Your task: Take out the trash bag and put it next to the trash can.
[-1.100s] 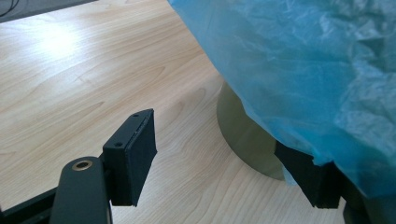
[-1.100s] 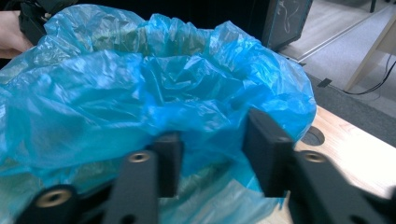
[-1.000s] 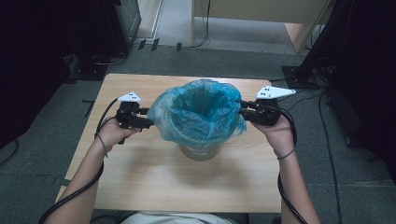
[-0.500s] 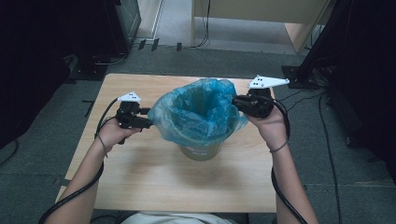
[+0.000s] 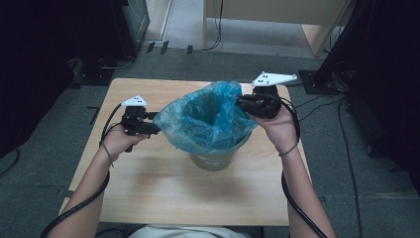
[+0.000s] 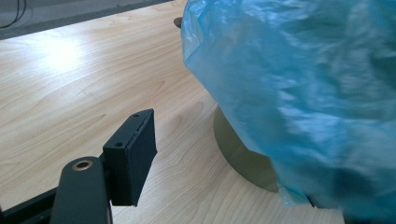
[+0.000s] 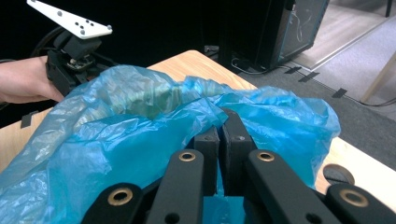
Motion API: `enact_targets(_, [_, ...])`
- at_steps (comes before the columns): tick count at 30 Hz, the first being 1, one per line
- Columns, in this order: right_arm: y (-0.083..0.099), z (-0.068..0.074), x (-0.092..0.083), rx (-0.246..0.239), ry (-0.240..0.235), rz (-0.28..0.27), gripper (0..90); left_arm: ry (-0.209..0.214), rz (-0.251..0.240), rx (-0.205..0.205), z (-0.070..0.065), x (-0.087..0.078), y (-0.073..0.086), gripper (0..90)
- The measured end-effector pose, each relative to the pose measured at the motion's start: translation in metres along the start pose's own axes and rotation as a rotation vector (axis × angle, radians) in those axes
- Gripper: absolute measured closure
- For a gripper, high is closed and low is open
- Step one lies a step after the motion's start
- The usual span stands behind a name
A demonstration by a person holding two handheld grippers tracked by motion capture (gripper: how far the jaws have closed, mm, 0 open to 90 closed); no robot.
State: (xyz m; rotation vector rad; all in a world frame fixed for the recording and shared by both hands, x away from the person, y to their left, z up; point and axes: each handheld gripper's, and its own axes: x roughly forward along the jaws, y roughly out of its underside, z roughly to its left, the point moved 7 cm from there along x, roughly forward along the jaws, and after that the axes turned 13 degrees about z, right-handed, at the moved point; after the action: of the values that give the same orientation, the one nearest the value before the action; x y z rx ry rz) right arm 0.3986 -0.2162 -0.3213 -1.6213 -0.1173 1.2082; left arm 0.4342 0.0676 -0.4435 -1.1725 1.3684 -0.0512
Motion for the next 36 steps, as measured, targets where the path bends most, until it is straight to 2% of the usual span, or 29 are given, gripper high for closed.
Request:
enact_targets(10, [-0.017,0.015,0.017,-0.043,-0.013,0.021,87.7,-0.002,0.000,-0.001,0.002,-0.002,0.001,28.8])
enact_targets(28, [-0.032,0.034,0.059,-0.060,-0.052,0.101,87.6,0.011,0.010,-0.034,0.006,-0.005,0.003,28.8])
enact_targets(30, [-0.035,0.036,0.063,-0.070,-0.053,0.104,87.6,0.019,0.012,-0.042,0.006,-0.006,0.003,28.8])
enact_targets(32, [-0.037,0.038,0.066,-0.070,-0.057,0.112,87.6,0.045,0.007,-0.048,0.004,-0.007,0.003,28.8])
enact_targets(36, [-0.041,0.042,0.075,-0.077,-0.065,0.133,87.4,0.040,0.000,-0.044,0.004,-0.009,0.002,28.8])
